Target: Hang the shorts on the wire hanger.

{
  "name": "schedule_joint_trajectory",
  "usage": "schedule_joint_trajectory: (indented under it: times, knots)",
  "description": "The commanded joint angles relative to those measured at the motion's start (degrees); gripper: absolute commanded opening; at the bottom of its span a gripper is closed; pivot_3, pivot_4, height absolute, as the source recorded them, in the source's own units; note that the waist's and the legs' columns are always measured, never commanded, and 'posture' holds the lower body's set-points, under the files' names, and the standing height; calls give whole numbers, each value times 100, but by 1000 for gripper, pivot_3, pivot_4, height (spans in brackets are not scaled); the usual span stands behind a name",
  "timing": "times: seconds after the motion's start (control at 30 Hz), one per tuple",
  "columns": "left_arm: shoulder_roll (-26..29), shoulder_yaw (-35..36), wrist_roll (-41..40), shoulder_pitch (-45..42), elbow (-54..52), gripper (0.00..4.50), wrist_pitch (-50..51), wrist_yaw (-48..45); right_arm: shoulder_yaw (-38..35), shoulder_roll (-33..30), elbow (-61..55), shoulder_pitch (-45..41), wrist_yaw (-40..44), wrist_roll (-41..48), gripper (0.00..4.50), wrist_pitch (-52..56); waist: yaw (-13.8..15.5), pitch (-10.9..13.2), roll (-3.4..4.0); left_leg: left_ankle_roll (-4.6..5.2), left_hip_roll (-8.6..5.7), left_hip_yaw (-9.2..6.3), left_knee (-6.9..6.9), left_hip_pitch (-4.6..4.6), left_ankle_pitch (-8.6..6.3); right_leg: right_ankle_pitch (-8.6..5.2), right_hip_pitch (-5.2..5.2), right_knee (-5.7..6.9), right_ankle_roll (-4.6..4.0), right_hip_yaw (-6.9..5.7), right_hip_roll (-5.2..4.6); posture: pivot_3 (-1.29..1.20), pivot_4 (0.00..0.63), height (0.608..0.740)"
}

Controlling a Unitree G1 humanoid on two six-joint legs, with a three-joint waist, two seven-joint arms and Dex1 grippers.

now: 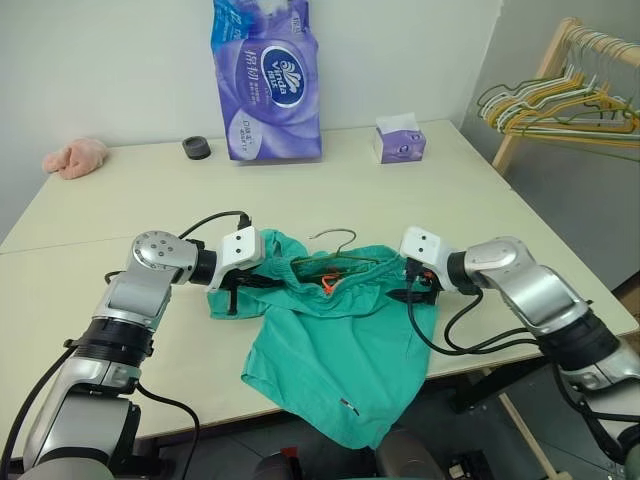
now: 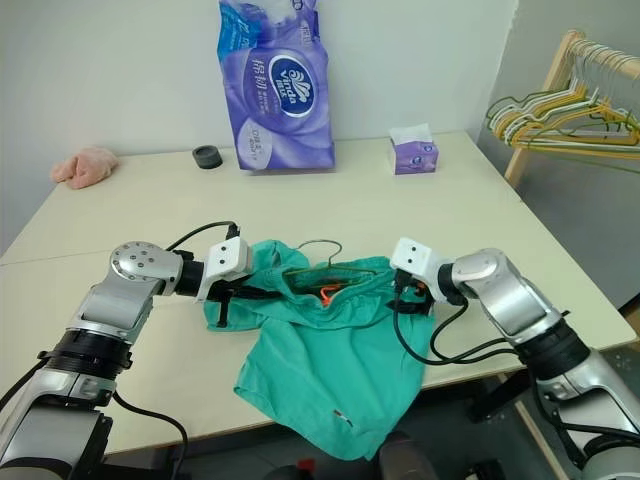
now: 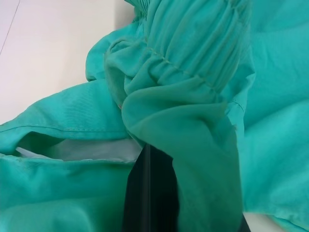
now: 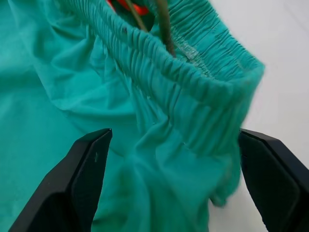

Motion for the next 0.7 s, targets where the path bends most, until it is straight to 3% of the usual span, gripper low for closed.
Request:
schedule_joint_trajectory:
  times: [0.03,0.4,0.6,0.63,0.7]
  knots:
    - [36,50,-88,-67,-205,0,26,-35,9,156,266,-367,190,-240,3633,-382,-13,0,0,0,0,0,0,0,0,0,0,1,0,-1,0,-238,40,740]
    - [-38,148,-213,-35,-287,0,269,7,-12,363,258,-423,670,-440,64,-550,-52,-2,1,-1,-4,-7,1,-1,0,1,0,5,-1,-5,-10,-234,44,740]
    - [-208,288,-495,-41,-358,0,694,91,-135,364,-78,-271,784,-428,13,-364,-62,-2,1,-1,-5,-9,1,-1,0,0,0,6,-1,-6,-10,-236,47,740]
    - [-226,306,-549,-43,-362,531,774,63,-165,360,-139,-245,795,-419,0,-322,-63,-2,1,-1,-5,-9,1,-1,0,0,0,6,-1,-6,-10,-237,47,740]
    - [-253,357,-630,-46,-369,1086,908,49,-213,349,-248,-203,820,-409,0,-245,-83,-2,1,-1,-4,-12,1,-2,0,0,0,6,-1,-8,-11,-238,49,740]
